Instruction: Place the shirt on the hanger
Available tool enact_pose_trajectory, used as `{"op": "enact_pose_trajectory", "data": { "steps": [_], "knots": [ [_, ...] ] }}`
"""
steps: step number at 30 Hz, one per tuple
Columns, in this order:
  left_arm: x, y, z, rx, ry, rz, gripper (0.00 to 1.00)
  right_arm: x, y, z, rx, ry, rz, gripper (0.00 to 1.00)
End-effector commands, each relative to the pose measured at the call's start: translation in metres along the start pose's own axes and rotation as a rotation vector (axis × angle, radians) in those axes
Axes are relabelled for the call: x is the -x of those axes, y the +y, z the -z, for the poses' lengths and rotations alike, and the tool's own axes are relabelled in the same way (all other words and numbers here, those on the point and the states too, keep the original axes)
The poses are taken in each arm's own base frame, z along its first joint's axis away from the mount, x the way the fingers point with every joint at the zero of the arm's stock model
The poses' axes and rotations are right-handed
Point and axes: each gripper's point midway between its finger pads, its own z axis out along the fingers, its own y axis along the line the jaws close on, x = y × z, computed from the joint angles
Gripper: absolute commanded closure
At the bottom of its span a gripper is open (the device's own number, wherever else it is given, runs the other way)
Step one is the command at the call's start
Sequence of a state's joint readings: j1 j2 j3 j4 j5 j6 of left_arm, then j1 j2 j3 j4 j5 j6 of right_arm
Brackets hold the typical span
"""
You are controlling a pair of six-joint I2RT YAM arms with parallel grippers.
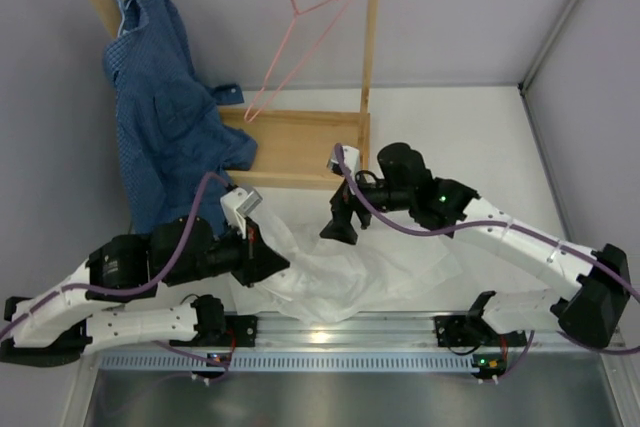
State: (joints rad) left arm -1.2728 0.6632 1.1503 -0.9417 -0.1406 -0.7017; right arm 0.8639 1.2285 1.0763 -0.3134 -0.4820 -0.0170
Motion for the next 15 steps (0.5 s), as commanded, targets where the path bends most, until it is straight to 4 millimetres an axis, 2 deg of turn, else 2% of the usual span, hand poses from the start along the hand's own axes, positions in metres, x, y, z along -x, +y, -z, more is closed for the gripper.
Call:
{"op": "enact_pose_trajectory", "data": {
  "steps": [1, 4, 5, 6, 8, 10, 11, 13, 14, 15],
  "knots": [
    [0.000, -0.006, 0.001, -0.021, 0.013, 0.007, 1.00, 0.061, 0.035, -0.013, 0.171, -0.177, 0.192, 0.13],
    [-0.002, -0.006, 0.001, -0.025, 0.020, -0.002, 1.00, 0.064, 0.022, -0.036, 0.147, -0.179, 0.179, 0.14],
    [-0.002, -0.007, 0.001, -0.029, 0.022, -0.003, 1.00, 0.074, 0.021, -0.041, 0.151, -0.206, 0.192, 0.14],
    [-0.003, -0.008, 0.001, -0.037, 0.029, -0.006, 1.00, 0.068, 0.016, -0.053, 0.155, -0.187, 0.178, 0.15],
    [-0.004, -0.011, 0.002, -0.054, 0.040, -0.015, 1.00, 0.074, 0.016, -0.063, 0.168, -0.194, 0.186, 0.16],
    [-0.009, -0.016, 0.002, -0.084, 0.071, -0.028, 1.00, 0.067, 0.015, -0.078, 0.193, -0.167, 0.182, 0.16],
    [-0.010, -0.019, 0.003, -0.096, 0.078, -0.033, 1.00, 0.078, 0.017, -0.080, 0.208, -0.199, 0.201, 0.16],
    [-0.013, -0.019, 0.002, -0.105, 0.090, -0.046, 1.00, 0.066, 0.033, -0.095, 0.355, -0.166, 0.188, 0.16],
    [-0.012, -0.020, 0.003, -0.106, 0.088, -0.049, 1.00, 0.073, 0.035, -0.094, 0.358, -0.177, 0.196, 0.16],
    [-0.011, -0.020, 0.004, -0.109, 0.084, -0.056, 1.00, 0.060, 0.048, -0.102, 0.448, -0.135, 0.182, 0.17]
  ]
}}
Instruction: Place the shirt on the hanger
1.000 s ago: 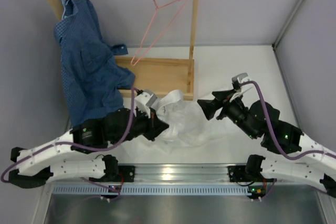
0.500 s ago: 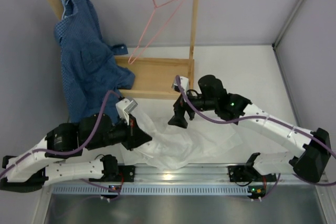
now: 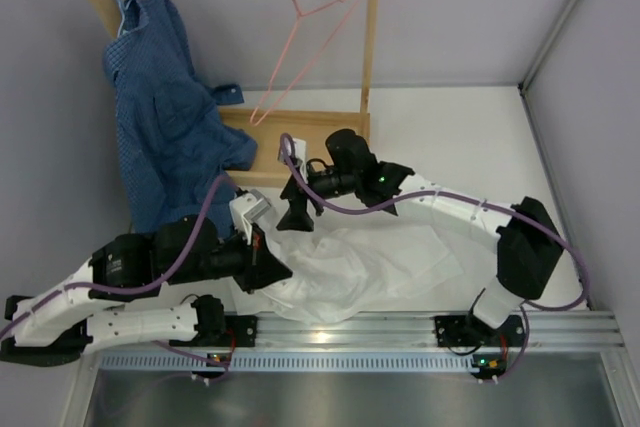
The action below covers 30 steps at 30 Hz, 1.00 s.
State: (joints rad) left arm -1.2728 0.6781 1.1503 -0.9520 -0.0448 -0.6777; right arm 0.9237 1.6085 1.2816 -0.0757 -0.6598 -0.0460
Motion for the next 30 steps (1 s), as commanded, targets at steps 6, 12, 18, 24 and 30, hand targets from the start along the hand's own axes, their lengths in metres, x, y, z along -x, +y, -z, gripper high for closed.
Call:
{"op": "enact_pose_trajectory", "data": {
  "steps": [6, 12, 18, 24, 30],
  "knots": [
    [0.007, -0.009, 0.010, -0.052, -0.027, -0.044, 1.00, 0.018, 0.070, -0.032, 0.409, -0.066, 0.088, 0.31],
    [0.010, -0.002, 0.011, -0.010, -0.049, -0.024, 1.00, 0.055, 0.047, -0.023, 0.177, -0.201, 0.076, 1.00],
    [0.040, 0.026, 0.026, 0.193, -0.157, -0.012, 1.00, 0.093, -0.015, 0.043, -0.406, -0.347, -0.005, 1.00],
    [0.090, 0.043, 0.057, 0.422, -0.271, -0.043, 1.00, 0.131, -0.014, 0.129, -0.742, -0.469, 0.046, 1.00],
    [0.174, 0.037, 0.120, 0.578, -0.549, -0.029, 1.00, 0.174, 0.029, 0.200, -0.905, -0.552, 0.152, 1.00]
  ]
}}
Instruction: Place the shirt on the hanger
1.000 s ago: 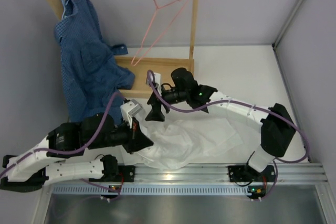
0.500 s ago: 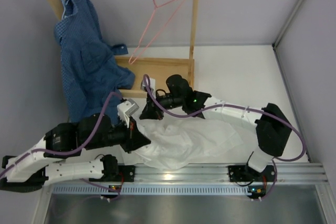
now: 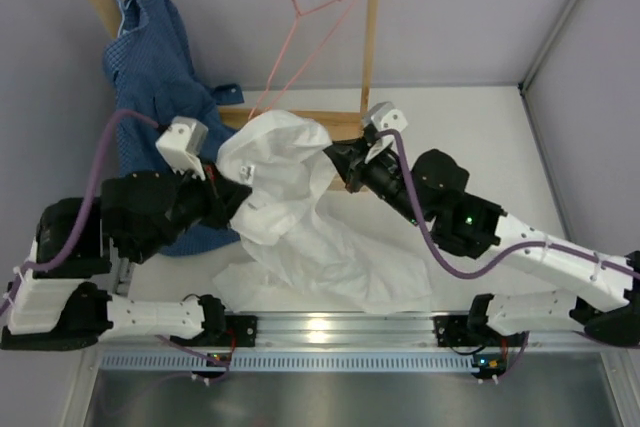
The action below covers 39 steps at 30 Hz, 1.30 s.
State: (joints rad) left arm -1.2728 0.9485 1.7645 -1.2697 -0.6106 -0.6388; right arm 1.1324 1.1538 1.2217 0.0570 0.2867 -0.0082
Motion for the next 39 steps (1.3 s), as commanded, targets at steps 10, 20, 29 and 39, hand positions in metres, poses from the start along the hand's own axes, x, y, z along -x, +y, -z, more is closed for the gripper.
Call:
{"op": "enact_pose_trajectory", "data": {
  "steps": [10, 20, 29, 39],
  "knots": [
    [0.215, -0.013, 0.059, 0.141, -0.605, -0.161, 1.00, 0.156, 0.045, 0.112, -0.050, -0.207, 0.142, 1.00],
    [0.073, 0.008, -0.043, 0.334, -0.312, -0.173, 1.00, 0.025, 0.038, 0.097, -0.341, 0.083, 0.118, 1.00],
    [-0.074, 0.046, -0.148, 0.243, 0.127, -0.043, 1.00, -0.152, -0.008, 0.087, -0.434, 0.333, -0.063, 1.00],
    [-0.118, 0.074, -0.164, 0.223, 0.201, 0.028, 1.00, -0.216, 0.019, 0.096, -0.094, 0.442, -0.061, 0.68]
  ]
}}
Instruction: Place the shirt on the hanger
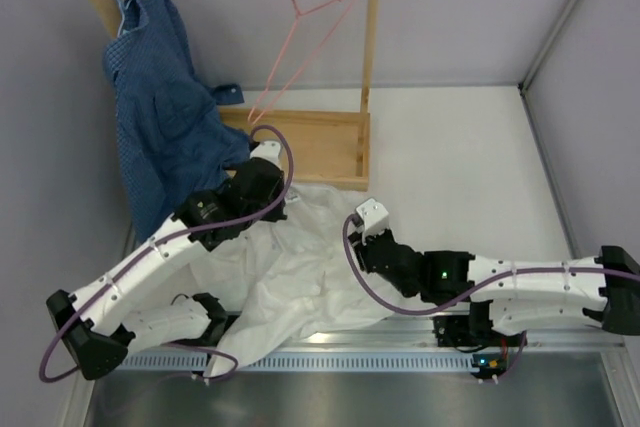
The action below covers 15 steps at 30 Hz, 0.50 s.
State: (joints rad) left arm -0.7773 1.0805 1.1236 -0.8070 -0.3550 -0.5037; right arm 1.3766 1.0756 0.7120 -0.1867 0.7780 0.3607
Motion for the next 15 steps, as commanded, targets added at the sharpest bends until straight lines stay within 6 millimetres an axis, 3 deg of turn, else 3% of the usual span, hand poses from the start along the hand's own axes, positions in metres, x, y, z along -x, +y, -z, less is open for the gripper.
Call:
{"op": "enact_pose_trajectory", "data": {
  "steps": [1, 3, 5, 9, 11, 12, 13, 15],
  "knots": [
    [0.000, -0.023, 0.012, -0.177, -0.042, 0.044, 1.00, 0.020, 0.031, 0.011, 0.250, -0.039, -0.028, 0.64],
    [-0.011, -0.028, 0.014, -0.233, -0.027, 0.033, 1.00, 0.024, 0.027, 0.017, 0.320, -0.035, -0.003, 0.52],
    [-0.025, -0.030, 0.020, -0.293, -0.022, 0.041, 1.00, 0.042, 0.025, 0.025, 0.384, -0.068, 0.008, 0.45],
    [-0.035, -0.023, 0.023, -0.292, -0.026, 0.054, 1.00, 0.078, 0.029, 0.041, 0.461, -0.135, 0.135, 0.41],
    [-0.037, -0.026, 0.024, -0.312, -0.020, 0.049, 1.00, 0.074, 0.027, 0.031, 0.431, -0.098, 0.222, 0.40],
    [-0.038, -0.026, 0.024, -0.314, -0.016, 0.047, 1.00, 0.085, 0.026, 0.030, 0.414, -0.109, 0.233, 0.40],
    [-0.038, -0.027, 0.024, -0.320, -0.011, 0.048, 1.00, 0.080, 0.028, 0.021, 0.397, -0.081, 0.261, 0.40],
    [-0.039, -0.030, 0.026, -0.335, -0.006, 0.050, 1.00, 0.088, 0.025, 0.012, 0.383, -0.086, 0.302, 0.40]
  ]
}}
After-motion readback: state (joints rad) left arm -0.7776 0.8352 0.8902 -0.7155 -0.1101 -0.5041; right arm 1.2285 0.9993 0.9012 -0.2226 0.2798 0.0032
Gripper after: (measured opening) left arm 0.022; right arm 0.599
